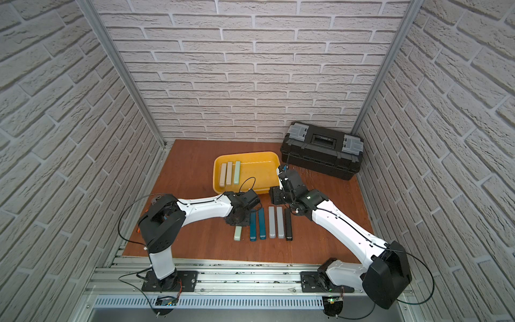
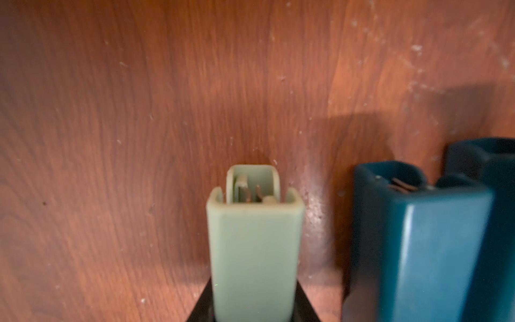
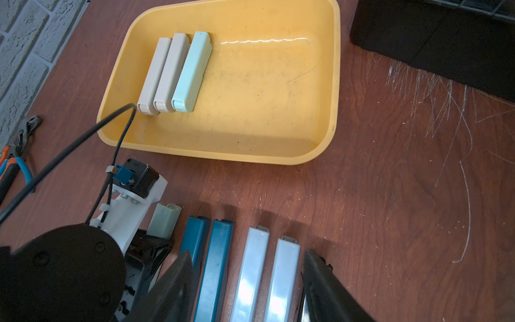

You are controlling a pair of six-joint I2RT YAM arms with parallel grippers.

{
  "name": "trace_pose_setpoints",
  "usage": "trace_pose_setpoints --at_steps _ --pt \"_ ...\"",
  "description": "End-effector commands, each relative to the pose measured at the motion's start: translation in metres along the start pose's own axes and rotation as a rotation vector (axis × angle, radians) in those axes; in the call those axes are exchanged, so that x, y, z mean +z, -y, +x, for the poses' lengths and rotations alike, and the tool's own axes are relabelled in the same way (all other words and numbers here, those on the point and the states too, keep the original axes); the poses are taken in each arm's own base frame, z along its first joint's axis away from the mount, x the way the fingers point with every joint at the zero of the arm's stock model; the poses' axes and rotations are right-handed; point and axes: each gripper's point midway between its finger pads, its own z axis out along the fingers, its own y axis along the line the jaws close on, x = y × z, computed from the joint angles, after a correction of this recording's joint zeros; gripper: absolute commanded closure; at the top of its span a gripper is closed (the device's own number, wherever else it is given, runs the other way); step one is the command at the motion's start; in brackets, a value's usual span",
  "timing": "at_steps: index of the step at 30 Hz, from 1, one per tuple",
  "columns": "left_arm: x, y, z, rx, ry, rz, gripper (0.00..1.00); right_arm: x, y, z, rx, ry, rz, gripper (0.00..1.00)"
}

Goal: Put the pruning pliers into the storage box
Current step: Pick up the pruning pliers from the center of the board, then place the pruning pliers in the storage box.

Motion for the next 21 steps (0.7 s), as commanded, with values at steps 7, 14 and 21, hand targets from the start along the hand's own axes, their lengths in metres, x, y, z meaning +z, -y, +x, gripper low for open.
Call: trace_pose_setpoints --at_steps 7,14,21 --pt "-0.048 -0.011 -0.018 -0.033 0.052 0.016 0.75 -0.007 -0.008 -0.013 0.000 0.036 -0.027 0.36" --pt "-0.103 -0.016 -0.063 -0.048 0.137 0.050 0.76 -0.013 -0.010 -0.020 -0.011 0.060 -0.031 0.36" --pt "-0.131 -0.028 -0.121 -0.064 0.206 0.069 0.76 -0.024 -0.014 -0.030 -0.015 0.085 -0.046 0.37"
